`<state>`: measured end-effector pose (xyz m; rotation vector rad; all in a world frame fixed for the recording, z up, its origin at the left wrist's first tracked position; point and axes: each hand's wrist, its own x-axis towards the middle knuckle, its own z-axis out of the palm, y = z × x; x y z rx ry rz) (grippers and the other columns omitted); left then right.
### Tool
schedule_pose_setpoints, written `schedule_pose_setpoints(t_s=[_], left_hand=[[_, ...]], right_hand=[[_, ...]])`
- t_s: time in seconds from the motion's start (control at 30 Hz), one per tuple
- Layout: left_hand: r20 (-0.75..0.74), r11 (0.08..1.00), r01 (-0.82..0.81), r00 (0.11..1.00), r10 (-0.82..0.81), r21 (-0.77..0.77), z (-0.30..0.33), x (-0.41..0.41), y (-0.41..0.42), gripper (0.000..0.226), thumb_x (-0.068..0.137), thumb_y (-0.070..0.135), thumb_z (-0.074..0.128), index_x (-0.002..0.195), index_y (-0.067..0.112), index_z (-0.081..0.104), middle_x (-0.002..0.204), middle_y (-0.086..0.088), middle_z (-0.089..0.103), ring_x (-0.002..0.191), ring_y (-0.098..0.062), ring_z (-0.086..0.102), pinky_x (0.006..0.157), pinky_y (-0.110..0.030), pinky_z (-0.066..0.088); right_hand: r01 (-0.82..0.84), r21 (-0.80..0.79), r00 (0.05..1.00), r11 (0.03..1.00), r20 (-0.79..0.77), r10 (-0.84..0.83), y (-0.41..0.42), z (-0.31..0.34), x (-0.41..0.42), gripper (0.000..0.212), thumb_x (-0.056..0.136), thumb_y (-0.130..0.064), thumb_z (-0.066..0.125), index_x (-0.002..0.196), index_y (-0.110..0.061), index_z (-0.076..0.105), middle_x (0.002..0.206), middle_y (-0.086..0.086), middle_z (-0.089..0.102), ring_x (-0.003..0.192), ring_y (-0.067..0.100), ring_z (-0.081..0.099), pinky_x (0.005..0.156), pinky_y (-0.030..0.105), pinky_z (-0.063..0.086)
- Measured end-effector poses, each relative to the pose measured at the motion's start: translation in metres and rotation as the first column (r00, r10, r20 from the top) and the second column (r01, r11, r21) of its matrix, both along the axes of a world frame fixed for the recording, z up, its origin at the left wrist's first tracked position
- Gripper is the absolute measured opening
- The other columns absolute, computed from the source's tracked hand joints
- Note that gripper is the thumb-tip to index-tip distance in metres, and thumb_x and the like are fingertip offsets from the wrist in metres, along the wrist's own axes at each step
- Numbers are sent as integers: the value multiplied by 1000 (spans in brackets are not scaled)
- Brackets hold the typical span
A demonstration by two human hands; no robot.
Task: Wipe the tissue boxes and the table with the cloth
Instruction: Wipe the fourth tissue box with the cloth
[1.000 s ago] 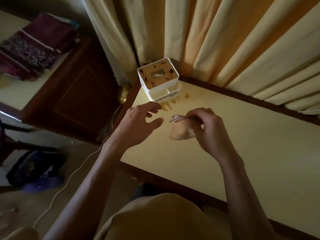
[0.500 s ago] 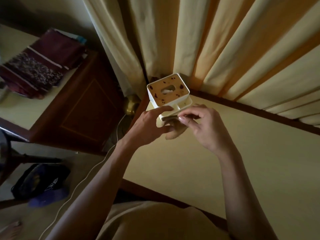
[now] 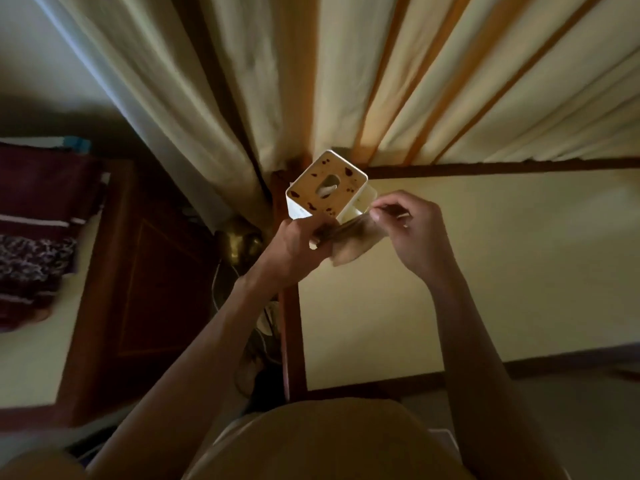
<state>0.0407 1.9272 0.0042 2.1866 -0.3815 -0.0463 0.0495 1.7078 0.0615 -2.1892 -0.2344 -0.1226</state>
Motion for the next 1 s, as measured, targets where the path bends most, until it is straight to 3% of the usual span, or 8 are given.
schedule_pose_setpoints(t_s=[0.13,0.2,0.27,0.47,0.53,0.67,0.83,1.0], left_hand=[[-36,996,78,996,-77,33,0,4,6,27,94,12,68,120,11,70,114,-3,72,93,-13,68,78,-9,51],[-57,998,50,997,-47,40,-4,10,4,26,95,10,66,120,10,70,114,-5,71,92,-13,65,78,-11,52],[-112,998,13,994,-6,62,-6,17,-1,25,94,10,67,118,10,72,110,-6,73,90,-15,66,77,-15,53],[-143,982,-177,973,184,61,-10,37,-13,18,93,5,66,110,5,72,102,-2,69,85,-14,62,65,3,39],[-112,976,-198,972,207,91,-16,45,-15,18,92,6,67,108,8,74,105,-4,71,91,-21,66,69,-3,44],[-59,930,-274,953,297,245,-32,61,-19,13,90,17,71,101,16,77,122,-5,63,110,-28,57,86,-41,54],[2,889,-322,940,340,324,-37,74,-19,18,84,23,76,102,23,75,129,-7,53,118,-31,43,98,-45,43],[3,894,-317,943,333,317,-41,80,-17,41,82,24,78,122,29,69,148,-9,42,136,-35,33,108,-51,36]], right_hand=[[191,60,982,980,-12,-190,20,-18,7,10,91,-9,74,101,-9,75,93,-8,71,88,-7,64,79,8,48],[222,74,975,972,-31,-220,26,-25,18,11,91,-8,74,101,-9,74,93,-6,71,87,-5,65,80,8,47],[201,38,979,979,-42,-200,28,-34,31,10,90,-9,75,101,-9,73,95,-3,71,88,5,66,80,14,50],[120,-94,987,988,-95,-129,27,-57,75,6,91,-7,74,96,-8,71,89,-5,67,85,14,63,78,20,47],[117,-100,980,988,-149,-131,25,-62,90,4,91,-8,74,95,-8,72,88,-4,67,84,15,63,78,24,47],[72,-82,971,994,-221,-88,23,-72,118,3,88,-6,76,90,-8,74,84,-1,69,76,12,62,74,23,46],[47,-129,983,991,-172,-69,24,-88,140,6,86,-3,77,91,-5,77,87,6,74,78,17,64,71,21,43],[75,-281,993,957,-72,-99,29,-113,139,10,90,-18,73,98,-11,75,102,10,71,103,31,56,84,40,50]])
